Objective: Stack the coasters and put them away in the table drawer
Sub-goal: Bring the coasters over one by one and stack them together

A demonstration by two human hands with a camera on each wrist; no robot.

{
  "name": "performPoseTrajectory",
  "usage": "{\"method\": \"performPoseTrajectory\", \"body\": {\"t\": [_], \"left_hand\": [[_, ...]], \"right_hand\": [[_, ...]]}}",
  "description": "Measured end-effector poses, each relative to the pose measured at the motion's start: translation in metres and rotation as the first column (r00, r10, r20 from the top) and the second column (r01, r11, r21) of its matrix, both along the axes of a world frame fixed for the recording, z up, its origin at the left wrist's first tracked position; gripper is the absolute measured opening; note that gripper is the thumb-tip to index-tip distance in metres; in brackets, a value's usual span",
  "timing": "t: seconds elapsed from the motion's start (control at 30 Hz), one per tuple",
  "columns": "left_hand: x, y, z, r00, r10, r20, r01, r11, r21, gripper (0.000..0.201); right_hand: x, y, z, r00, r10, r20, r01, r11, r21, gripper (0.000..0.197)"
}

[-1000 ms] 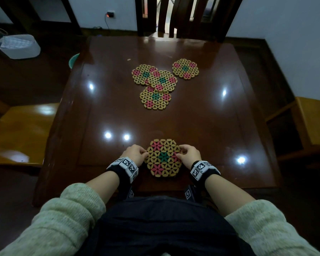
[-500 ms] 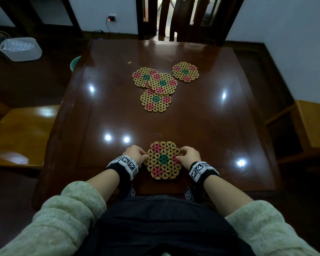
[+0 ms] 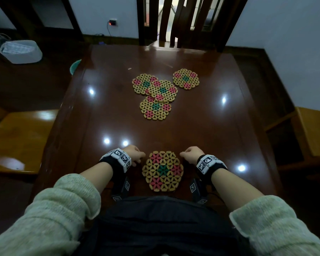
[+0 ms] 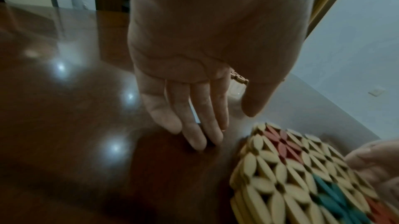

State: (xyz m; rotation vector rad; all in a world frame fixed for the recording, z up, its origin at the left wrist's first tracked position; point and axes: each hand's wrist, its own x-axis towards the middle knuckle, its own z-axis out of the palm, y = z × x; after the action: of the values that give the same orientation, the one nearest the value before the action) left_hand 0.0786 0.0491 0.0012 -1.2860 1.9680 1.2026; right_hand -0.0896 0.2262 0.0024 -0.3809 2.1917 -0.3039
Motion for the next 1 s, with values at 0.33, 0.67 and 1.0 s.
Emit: {"method": "performPoseTrajectory", "body": {"t": [0.33, 0.67, 1.0], "left_hand": [[-0.045, -0.047, -0.016, 0.951, 0.161, -0.265, -0.185, 0.980, -0.069, 0.019], [-0.066, -0.068, -0.010, 0.905, 0.237, -0.353, -0.292, 0.950, -0.111, 0.036], [-0.088, -0.068, -0.005, 0.952, 0.251, -0.177, -0.281, 0.943, -0.177, 0.043]], "right_hand": [[-0.036, -0.089, 0.005, 0.961, 0.250, -0.115, -0.266, 0.954, -0.143, 0.059], [-0.045, -0.148, -0.007, 0.796, 0.584, -0.157, -0.590, 0.807, 0.008, 0.065], [-0.034, -0.126, -0.018, 0.906, 0.409, -0.110, -0.422, 0.892, -0.163, 0.031]]}}
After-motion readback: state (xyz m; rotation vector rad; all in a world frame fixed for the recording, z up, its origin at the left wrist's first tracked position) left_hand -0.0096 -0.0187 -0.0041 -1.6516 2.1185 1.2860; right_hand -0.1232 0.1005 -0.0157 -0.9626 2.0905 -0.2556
